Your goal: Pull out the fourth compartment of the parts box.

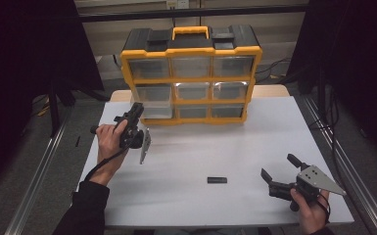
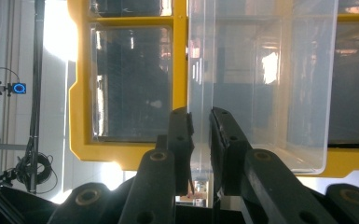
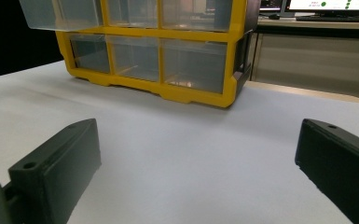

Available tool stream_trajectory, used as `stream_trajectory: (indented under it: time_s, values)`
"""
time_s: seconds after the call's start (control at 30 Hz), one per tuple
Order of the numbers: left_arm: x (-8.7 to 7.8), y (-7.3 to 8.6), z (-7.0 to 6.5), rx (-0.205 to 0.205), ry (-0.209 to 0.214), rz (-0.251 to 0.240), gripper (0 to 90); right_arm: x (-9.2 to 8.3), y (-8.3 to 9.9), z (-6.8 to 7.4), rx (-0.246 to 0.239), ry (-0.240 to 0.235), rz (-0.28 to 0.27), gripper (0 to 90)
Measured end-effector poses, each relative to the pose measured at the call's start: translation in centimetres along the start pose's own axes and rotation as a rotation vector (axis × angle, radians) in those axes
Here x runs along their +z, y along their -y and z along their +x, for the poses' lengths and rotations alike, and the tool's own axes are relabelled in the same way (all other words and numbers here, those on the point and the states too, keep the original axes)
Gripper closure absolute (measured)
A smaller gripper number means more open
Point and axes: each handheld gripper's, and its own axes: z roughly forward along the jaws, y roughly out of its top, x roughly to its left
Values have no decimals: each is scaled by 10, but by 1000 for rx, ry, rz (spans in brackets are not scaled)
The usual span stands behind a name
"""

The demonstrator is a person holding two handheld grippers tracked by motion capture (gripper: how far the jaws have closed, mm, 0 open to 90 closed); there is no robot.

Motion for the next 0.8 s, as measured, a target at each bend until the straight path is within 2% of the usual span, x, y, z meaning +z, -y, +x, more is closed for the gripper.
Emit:
stream_trajectory:
  time_s: [0.07, 0.33, 0.43, 0.57, 0.67, 0.73, 0.77, 0.8]
  values:
    - [0, 0, -1, -1, -5, -3, 792, 0, 0, 0, 0, 0, -1, 0]
    - [-1, 1, -1, -60, 6, -21, 738, 0, 0, 0, 0, -1, 1, 0]
    - [-1, 0, -1, -100, 14, -20, 655, 0, 0, 0, 0, 0, 0, 0]
    - [-2, 0, 0, -163, 28, -22, 607, 0, 0, 0, 0, -1, 0, 0]
    - [-2, 1, 1, -200, 29, -10, 529, 0, 0, 0, 0, -2, -1, 0]
    - [-1, 2, 0, -247, 27, -9, 469, 0, 0, 0, 0, -2, 0, 0]
    - [-1, 2, 0, -248, 32, -8, 421, 0, 0, 0, 0, -2, -1, 0]
    - [-1, 2, 1, -261, 37, -6, 421, 0, 0, 0, 0, -2, -1, 0]
